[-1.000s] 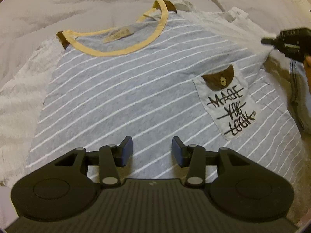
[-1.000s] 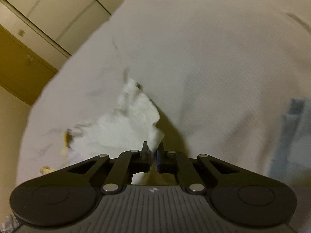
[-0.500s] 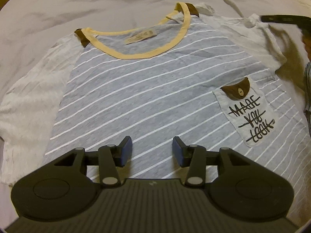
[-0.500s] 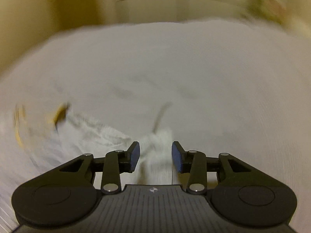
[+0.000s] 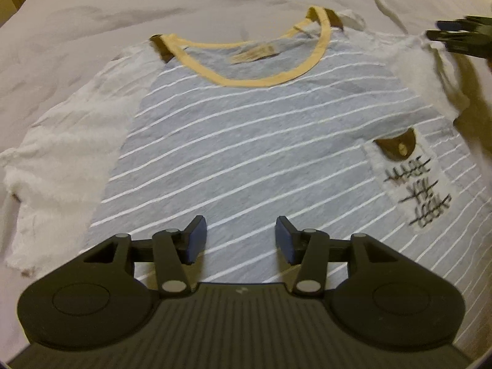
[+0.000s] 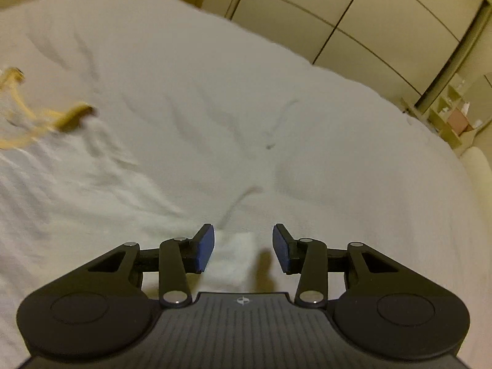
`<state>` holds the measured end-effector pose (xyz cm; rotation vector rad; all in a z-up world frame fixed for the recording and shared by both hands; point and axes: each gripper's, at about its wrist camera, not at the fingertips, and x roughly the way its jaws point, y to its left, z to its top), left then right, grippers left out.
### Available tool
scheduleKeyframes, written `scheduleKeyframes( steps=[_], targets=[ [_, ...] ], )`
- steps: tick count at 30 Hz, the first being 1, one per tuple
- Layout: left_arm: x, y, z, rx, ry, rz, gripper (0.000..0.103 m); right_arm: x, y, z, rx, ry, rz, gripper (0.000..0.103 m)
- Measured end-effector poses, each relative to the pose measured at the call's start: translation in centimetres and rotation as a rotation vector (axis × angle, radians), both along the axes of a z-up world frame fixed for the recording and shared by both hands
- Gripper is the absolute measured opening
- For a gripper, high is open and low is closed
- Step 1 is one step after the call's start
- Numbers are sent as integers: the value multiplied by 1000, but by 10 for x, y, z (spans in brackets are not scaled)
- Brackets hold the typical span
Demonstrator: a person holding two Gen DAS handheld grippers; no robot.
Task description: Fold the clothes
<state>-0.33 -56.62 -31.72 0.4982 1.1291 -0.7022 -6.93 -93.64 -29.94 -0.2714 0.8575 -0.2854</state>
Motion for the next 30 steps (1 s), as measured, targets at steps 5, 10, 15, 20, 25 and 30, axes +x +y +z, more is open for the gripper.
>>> scheduleKeyframes(
  steps=[5,10,15,20,25,30],
  targets=[
    [-7,33,4,20,5,11,46,-67,55,11,183,37,-24,48],
    [-19,73,6,20,12,-4,47,-134,110,-13,324,179,-93,49],
    [-39,119,12,-2,22,-23,49,-189,148,-11,286,249,-236,50],
    [-70,180,22,-23,34,-21,49,-221,196,18,232,250,-296,54],
    [-105,249,32,-71,63,0,49,-250,257,55,191,198,-279,62],
    [-134,297,45,-108,89,7,49,-278,311,75,233,186,-307,63]
  ],
)
